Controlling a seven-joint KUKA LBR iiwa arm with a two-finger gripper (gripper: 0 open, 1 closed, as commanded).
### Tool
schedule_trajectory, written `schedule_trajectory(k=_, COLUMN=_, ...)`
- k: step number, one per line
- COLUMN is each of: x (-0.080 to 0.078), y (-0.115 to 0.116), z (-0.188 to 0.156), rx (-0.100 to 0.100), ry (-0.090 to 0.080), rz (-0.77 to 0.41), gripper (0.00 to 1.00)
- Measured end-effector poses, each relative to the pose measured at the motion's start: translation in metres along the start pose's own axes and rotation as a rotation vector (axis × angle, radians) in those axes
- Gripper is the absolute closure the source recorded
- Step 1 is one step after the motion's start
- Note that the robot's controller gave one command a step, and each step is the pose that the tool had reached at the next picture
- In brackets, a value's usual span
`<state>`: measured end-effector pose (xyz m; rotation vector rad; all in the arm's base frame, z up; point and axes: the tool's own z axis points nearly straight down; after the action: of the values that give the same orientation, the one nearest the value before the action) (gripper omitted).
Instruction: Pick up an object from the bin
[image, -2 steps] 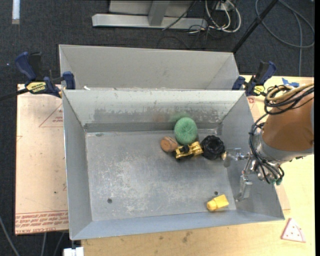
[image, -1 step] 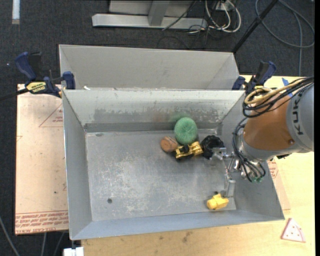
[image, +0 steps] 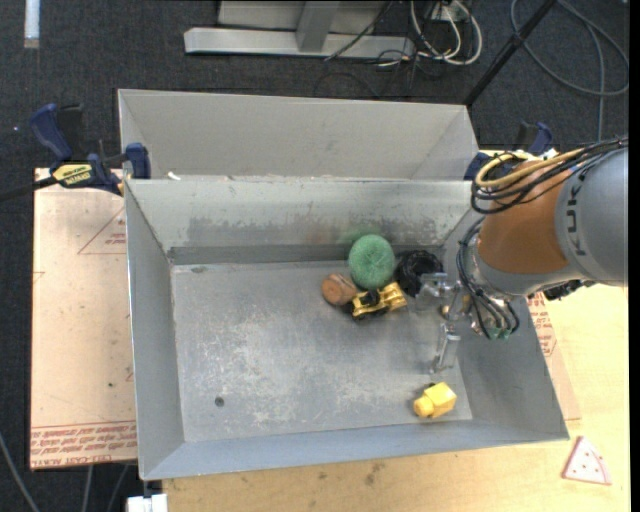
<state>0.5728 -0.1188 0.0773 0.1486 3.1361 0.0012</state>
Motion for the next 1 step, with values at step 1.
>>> schedule_trajectory(k=1, x=-0.0292, y=0.0376, z=0.0029, rx=0.001, ry=0.005, rz=0.004, gripper=0.0)
